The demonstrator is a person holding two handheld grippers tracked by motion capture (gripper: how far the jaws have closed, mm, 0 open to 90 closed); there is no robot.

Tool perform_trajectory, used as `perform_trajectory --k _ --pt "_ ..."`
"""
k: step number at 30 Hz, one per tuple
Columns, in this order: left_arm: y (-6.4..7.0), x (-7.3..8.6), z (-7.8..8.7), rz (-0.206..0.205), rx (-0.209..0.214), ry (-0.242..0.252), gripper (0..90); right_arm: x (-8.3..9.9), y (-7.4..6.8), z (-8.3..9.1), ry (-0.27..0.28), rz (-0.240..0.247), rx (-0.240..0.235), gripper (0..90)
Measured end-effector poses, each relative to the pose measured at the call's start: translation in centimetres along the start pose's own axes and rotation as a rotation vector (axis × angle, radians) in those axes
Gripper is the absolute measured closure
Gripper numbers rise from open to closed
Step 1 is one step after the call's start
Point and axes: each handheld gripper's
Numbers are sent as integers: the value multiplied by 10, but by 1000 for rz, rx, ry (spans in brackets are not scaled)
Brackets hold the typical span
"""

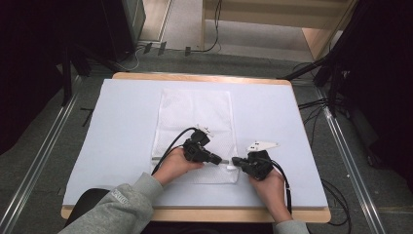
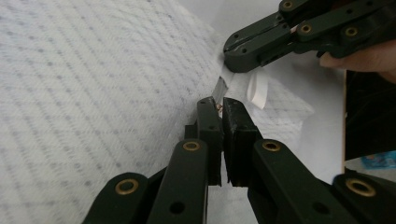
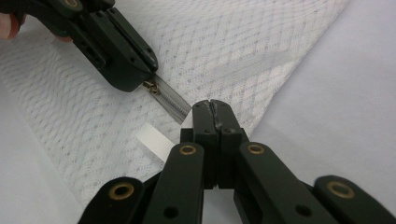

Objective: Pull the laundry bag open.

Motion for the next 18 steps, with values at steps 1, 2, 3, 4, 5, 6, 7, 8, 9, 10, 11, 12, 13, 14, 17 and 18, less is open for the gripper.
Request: perform_trajectory --k 1,2,3,4,5,6,7,8,9,10,11,12,13,14,17,18 --pt "-1 0 2 9 2 -1 880 0 1 0 0 -4 -3 900" --pt "-2 1 4 19 -2 4 880 0 1 0 2 -6 -7 900" --pt "-3 1 5 17 4 2 880 0 1 0 -1 -5 -8 900" --pt "-3 2 6 18 2 4 881 -1 2 0 -2 -7 -11 900" --pt "-3 2 7 15 -3 3 880 -1 2 0 -3 -6 -12 900" --pt "-2 3 8 12 2 2 880 -1 1 0 -7 -2 -10 900" --pt "-2 3 8 9 -3 0 880 -1 1 0 -7 0 -11 900" --pt "-2 3 9 6 0 -3 880 -1 1 0 -8 1 -11 900" --pt "-3 3 9 9 -4 -2 880 -1 2 0 -8 1 -13 900" --pt "-4 4 11 17 -3 0 880 -1 2 0 -8 2 -13 900" --pt "-5 4 12 18 -2 -3 881 -1 2 0 -8 2 -13 900" --pt "-6 5 13 21 -1 -2 880 -1 1 0 -8 5 -11 900" --pt "-7 6 14 32 3 2 880 -1 2 0 -9 6 -12 900" --pt "-7 6 15 26 -5 4 880 -1 2 0 -10 8 -13 900" --pt "-7 7 18 17 -8 0 880 -2 2 0 -15 13 -14 900" --pt "-7 8 19 17 -6 -2 880 -2 2 0 -15 13 -14 900"
Point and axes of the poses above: each handheld gripper's, and its own axes: z roughly backward along the jaws, x roughly out of its underside, y roughly to its right, and after that the axes turned 3 degrees about -x, right-handed
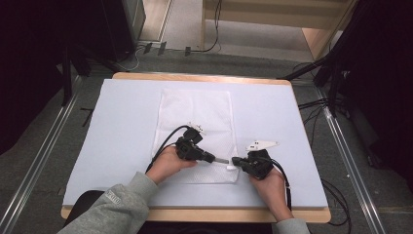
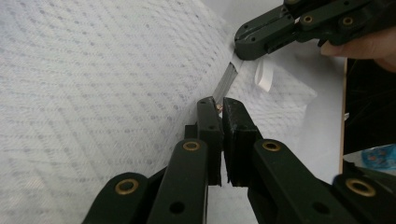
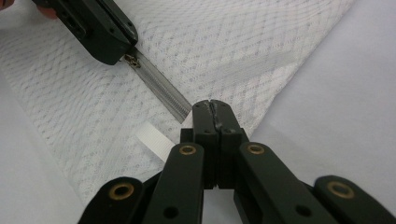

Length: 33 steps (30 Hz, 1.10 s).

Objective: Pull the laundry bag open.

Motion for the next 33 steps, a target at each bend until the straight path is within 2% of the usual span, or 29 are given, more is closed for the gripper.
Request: perform_trajectory --k 1,5,7,13,15,18,20,21,27,30,32,33 --pt "0 1 2 -5 -10 7 880 0 0 0 1 2 1 900" --pt "0 3 8 2 5 7 880 1 0 0 7 -1 -3 900" --pt "1 4 7 -5 -2 3 880 0 0 0 6 2 -2 900" --pt "-5 7 15 23 3 8 880 1 0 0 6 3 -2 900" --pt "-5 8 18 22 17 12 880 1 0 0 8 1 -4 900" --pt "-1 8 18 1 11 -2 880 1 0 0 9 3 -3 900" --pt "-2 9 18 4 12 -7 880 1 0 0 10 3 -4 900" --pt "-2 9 19 7 2 -6 880 1 0 0 10 2 -2 900" --pt "-11 13 31 32 8 4 880 1 0 0 11 2 -2 900" --pt "-12 14 32 34 9 8 880 1 0 0 11 2 -2 900" --pt "-12 15 32 26 -5 -2 881 1 0 0 11 1 -2 900" --pt "-13 15 32 32 8 0 880 1 0 0 12 1 -2 900"
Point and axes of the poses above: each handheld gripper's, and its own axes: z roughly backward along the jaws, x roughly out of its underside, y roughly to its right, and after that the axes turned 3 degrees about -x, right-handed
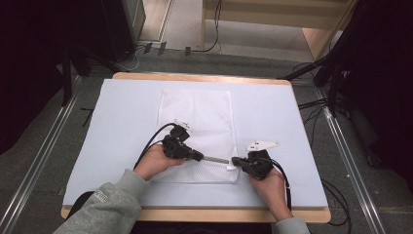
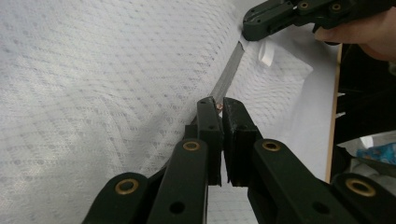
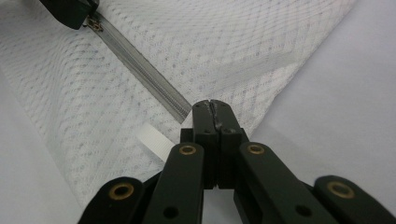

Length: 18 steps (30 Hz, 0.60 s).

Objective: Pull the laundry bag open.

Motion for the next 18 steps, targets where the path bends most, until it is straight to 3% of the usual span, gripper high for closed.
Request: perform_trajectory --k 18 --pt "-8 9 17 27 -5 4 880 0 0 0 0 0 -1 900"
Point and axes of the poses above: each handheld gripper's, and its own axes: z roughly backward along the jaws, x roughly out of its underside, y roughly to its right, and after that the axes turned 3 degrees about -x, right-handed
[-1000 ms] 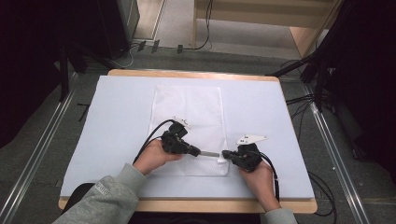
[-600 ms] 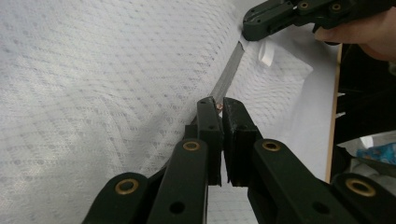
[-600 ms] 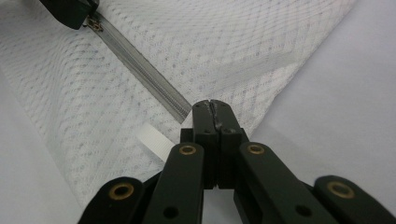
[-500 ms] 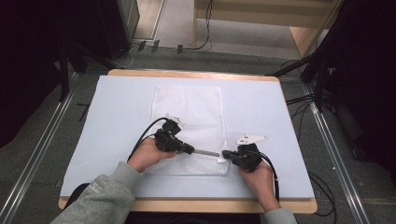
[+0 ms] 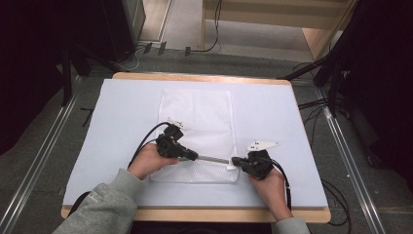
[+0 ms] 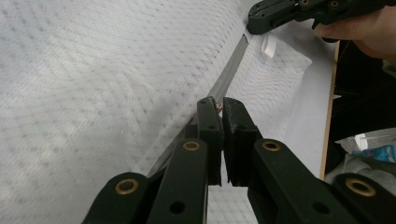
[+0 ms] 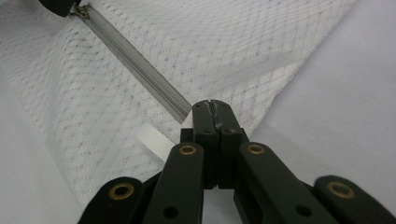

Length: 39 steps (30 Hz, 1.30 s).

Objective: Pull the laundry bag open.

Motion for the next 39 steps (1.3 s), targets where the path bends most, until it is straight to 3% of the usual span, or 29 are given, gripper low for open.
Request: perform_trajectory --k 10,32,39 --pt "-2 7 8 -5 0 1 880 0 0 0 -2 1 0 900" --pt "-17 27 35 47 -21 19 881 -1 1 0 -7 12 -1 900" --pt "-21 34 43 61 -51 17 881 -4 0 0 -25 26 0 900"
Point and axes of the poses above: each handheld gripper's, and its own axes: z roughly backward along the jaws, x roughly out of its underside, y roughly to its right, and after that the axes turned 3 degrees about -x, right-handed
